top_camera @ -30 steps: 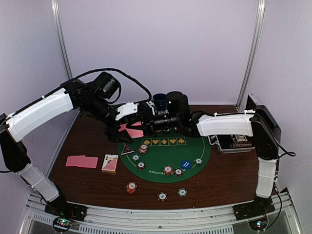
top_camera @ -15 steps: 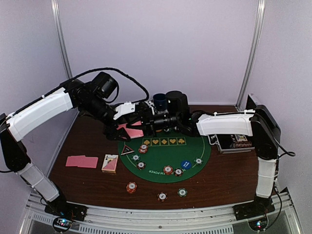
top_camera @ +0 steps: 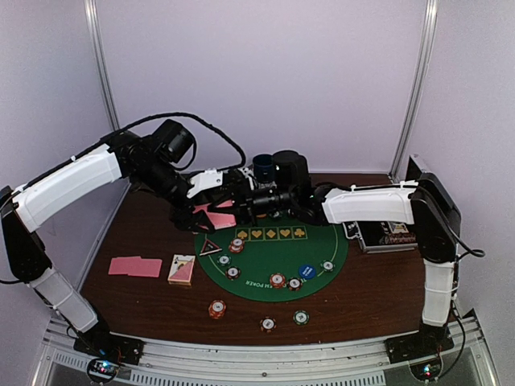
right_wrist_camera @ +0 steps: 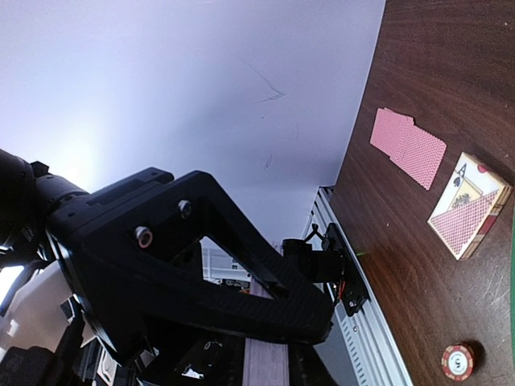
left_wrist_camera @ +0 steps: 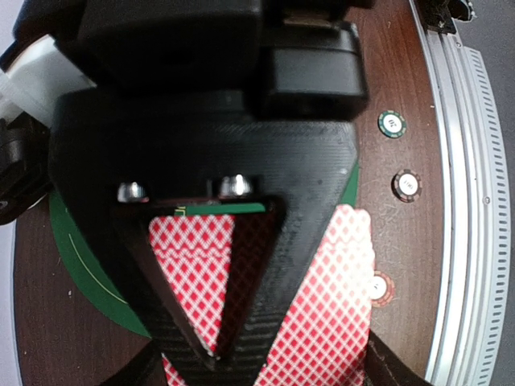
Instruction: Distribute texas hold em gaming equipment
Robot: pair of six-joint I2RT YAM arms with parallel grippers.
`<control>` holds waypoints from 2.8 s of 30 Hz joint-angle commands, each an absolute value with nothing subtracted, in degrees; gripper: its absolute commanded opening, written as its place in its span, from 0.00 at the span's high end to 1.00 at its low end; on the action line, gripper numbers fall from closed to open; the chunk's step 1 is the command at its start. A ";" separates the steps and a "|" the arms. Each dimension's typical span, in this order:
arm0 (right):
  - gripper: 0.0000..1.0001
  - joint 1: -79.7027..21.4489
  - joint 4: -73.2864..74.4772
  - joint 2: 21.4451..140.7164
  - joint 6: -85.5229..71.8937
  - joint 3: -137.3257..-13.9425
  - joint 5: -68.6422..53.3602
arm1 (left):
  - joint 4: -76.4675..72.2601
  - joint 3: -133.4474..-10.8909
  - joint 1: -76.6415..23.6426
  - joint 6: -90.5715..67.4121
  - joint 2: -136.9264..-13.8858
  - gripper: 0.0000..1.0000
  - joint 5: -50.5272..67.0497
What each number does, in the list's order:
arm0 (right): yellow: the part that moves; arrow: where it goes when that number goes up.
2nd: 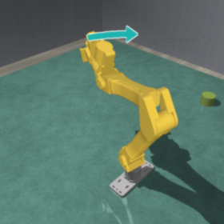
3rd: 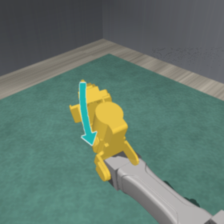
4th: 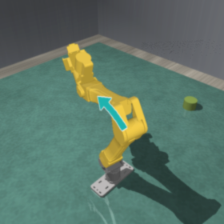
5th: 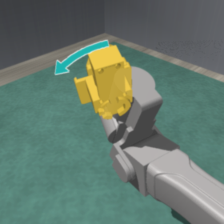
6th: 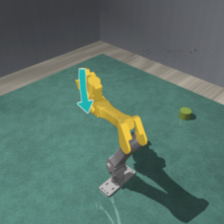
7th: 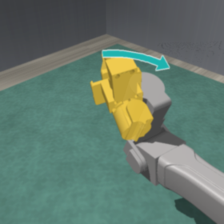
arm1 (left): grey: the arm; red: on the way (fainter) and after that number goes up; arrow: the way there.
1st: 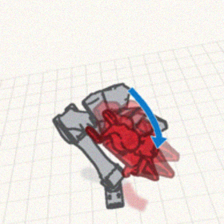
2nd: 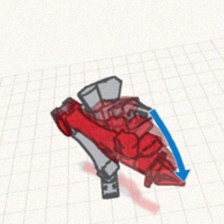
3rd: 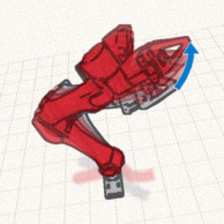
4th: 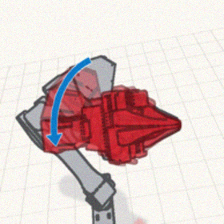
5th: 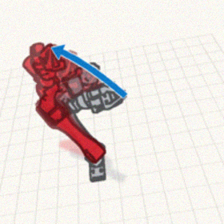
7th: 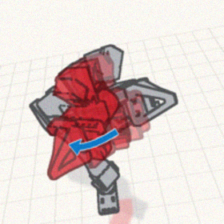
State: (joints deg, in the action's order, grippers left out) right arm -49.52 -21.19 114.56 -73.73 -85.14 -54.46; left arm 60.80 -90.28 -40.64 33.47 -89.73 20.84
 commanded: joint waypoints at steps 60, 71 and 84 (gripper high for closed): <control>0.73 -50.63 1.13 115.88 -60.69 -90.74 -56.87 | 66.68 -87.55 -35.77 36.98 -90.80 0.79 24.51; 0.74 -49.48 7.10 115.38 -57.22 -91.85 -56.49 | 66.25 -85.75 -35.73 37.35 -89.63 0.85 24.62; 0.70 -48.52 5.72 112.55 -58.21 -90.00 -57.14 | 65.73 -84.51 -35.16 37.97 -89.24 0.89 23.58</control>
State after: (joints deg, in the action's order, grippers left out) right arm -49.32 5.78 116.27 -58.41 -90.76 -56.99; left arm 66.94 -85.19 -35.86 36.99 -91.37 23.16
